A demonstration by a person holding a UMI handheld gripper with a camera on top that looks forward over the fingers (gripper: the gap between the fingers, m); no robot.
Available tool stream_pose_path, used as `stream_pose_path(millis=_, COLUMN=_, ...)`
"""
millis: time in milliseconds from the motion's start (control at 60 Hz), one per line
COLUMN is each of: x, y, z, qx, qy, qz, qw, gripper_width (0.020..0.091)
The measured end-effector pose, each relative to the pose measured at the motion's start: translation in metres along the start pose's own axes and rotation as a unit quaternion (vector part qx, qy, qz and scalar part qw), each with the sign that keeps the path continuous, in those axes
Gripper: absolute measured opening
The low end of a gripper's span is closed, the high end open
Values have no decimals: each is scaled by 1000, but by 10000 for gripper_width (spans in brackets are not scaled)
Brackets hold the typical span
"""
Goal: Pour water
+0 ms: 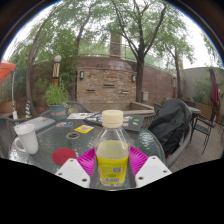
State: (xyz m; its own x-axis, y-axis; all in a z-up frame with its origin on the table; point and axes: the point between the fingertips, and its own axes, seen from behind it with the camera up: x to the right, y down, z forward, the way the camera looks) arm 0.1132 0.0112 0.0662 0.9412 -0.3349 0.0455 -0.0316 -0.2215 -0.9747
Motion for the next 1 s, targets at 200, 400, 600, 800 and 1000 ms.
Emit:
stream_pose_path(millis=200, x=1, y=5, z=0, qx=-49, qy=-7, qz=-28, qw=998, gripper_width=369)
stream_pose_path(millis=400, x=-40, y=-37, z=2, qx=-71, qy=-37, qz=-197, qw=977, gripper_width=368)
stream_pose_path(millis=600, x=-134, y=-73, z=9, qx=-38, qy=-56, qz=-509, qw=858, gripper_width=368)
stream_pose_path(millis=800, x=-187, y=-104, z=25, qx=-1, qy=-11, qz=-783, qw=623, gripper_width=367)
stream_pose_path(millis=1000, x=-204, y=-118, z=24, qx=-5, qy=23, qz=-906, qw=423, gripper_width=367)
